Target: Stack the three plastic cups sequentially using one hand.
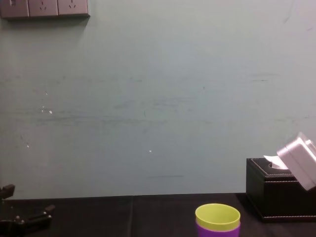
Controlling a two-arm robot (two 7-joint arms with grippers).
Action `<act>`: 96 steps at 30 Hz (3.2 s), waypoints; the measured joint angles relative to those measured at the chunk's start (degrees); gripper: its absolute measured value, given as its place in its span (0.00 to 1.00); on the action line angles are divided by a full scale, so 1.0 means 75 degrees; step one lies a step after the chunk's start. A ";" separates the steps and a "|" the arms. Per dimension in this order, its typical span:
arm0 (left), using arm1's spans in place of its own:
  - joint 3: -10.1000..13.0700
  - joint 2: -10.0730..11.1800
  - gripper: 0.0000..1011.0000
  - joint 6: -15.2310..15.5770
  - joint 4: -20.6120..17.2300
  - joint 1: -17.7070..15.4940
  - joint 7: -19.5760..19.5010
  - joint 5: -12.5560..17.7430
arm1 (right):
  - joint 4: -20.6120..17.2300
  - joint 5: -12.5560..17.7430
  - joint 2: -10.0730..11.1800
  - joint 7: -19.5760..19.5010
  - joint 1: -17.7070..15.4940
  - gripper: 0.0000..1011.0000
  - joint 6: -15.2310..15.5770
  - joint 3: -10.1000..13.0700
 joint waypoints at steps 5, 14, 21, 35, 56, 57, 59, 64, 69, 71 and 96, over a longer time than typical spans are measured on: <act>0.0000 0.0000 1.00 0.0000 0.0000 0.0000 0.0000 0.0000 | -0.0001 0.0002 0.0003 0.0001 0.0000 0.71 -0.0004 0.0001; 0.0000 0.0000 1.00 0.0000 0.0000 0.0000 0.0000 0.0000 | -0.0284 0.0131 0.0131 0.0001 -0.0151 0.71 0.0002 0.0108; 0.0000 0.0000 1.00 0.0000 0.0000 0.0000 0.0000 0.0000 | -0.1041 0.0443 0.0489 -0.0130 -0.0463 0.71 0.0226 0.0404; 0.0000 0.0000 1.00 0.0000 0.0000 0.0000 0.0000 0.0000 | -0.1964 0.0949 0.0928 -0.0685 -0.0526 0.71 0.0780 0.1041; 0.0000 0.0000 1.00 0.0000 0.0000 0.0000 0.0000 0.0000 | -0.1046 0.0924 0.0410 -0.1041 0.0555 0.71 0.1156 0.1017; 0.0000 0.0000 1.00 0.0000 0.0000 0.0000 0.0000 0.0000 | -0.0977 0.0909 0.0370 -0.1059 0.0614 0.71 0.1180 0.1001; 0.0000 0.0000 1.00 0.0000 0.0000 0.0000 0.0000 0.0000 | -0.0910 0.0892 0.0331 -0.1079 0.0674 0.71 0.1195 0.0985; 0.0000 0.0000 1.00 0.0000 0.0000 0.0000 0.0000 0.0000 | -0.0666 0.0788 0.0214 -0.1123 0.0844 0.71 0.1201 0.0913; 0.0000 0.0001 1.00 0.0000 0.0000 0.0000 0.0000 0.0000 | -0.0523 0.0617 0.0138 -0.1160 0.0916 0.71 0.1085 0.0851; 0.0000 0.0000 1.00 0.0000 0.0000 0.0000 0.0000 0.0000 | -0.0481 0.0508 0.0104 -0.1193 0.0927 0.71 0.0998 0.0829; 0.0000 0.0000 1.00 0.0000 0.0000 0.0000 0.0000 0.0000 | -0.0168 0.0006 -0.0201 -0.1102 0.0974 0.71 0.0870 0.0815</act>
